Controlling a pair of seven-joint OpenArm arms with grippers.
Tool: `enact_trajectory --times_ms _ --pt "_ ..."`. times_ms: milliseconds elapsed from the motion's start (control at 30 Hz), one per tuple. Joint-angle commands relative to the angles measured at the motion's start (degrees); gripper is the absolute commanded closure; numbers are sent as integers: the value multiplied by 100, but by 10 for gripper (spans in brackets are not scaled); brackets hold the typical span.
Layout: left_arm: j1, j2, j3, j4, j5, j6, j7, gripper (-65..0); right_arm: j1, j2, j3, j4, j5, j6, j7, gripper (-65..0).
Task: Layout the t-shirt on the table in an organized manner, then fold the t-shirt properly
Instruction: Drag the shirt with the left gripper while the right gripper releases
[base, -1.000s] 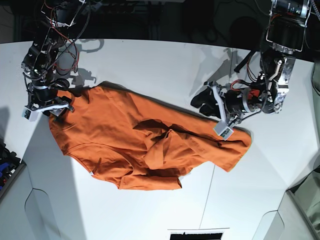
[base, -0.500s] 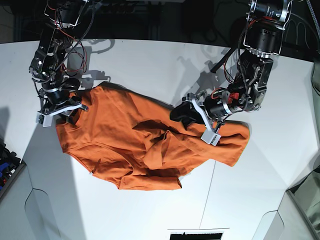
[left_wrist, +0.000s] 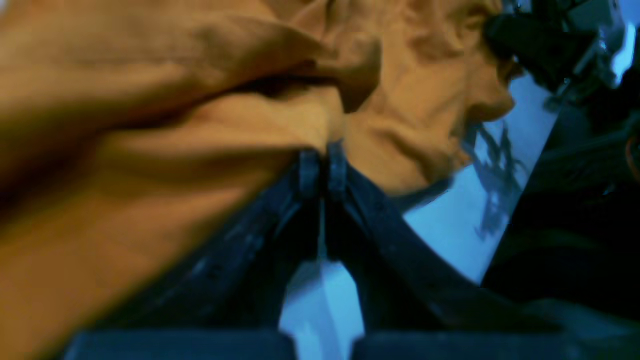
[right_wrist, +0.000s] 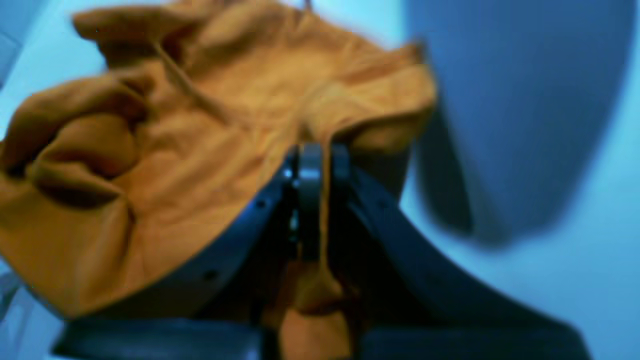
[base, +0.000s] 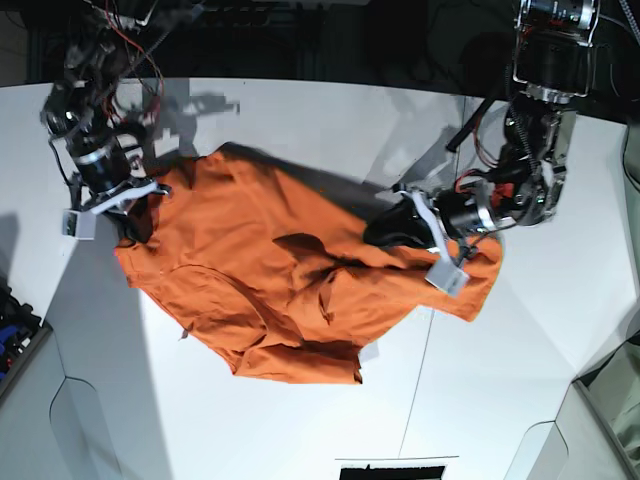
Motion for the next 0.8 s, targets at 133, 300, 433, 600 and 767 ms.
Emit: enact_trajectory --times_ms 133,300,433,600,767 --pt "492 -457 -358 2050 -225 -84 -76 0 -466 44 706 1379 1115 140 -173 0" --pt "675 -516 -1576 3759 -173 -84 -229 0 -442 140 1338 2481 1794 142 -284 0" --pt "258 -531 -1882 3316 323 -84 -437 0 101 214 1211 2553 1198 138 -264 0" --pt "-575 -529 -1270 1266 780 -84 -706 -138 953 398 365 1550 562 44 -262 -344" --pt "-1161 -487 -758 -608 752 -84 -682 -346 1478 638 -461 94 28 -24 -337 -449"
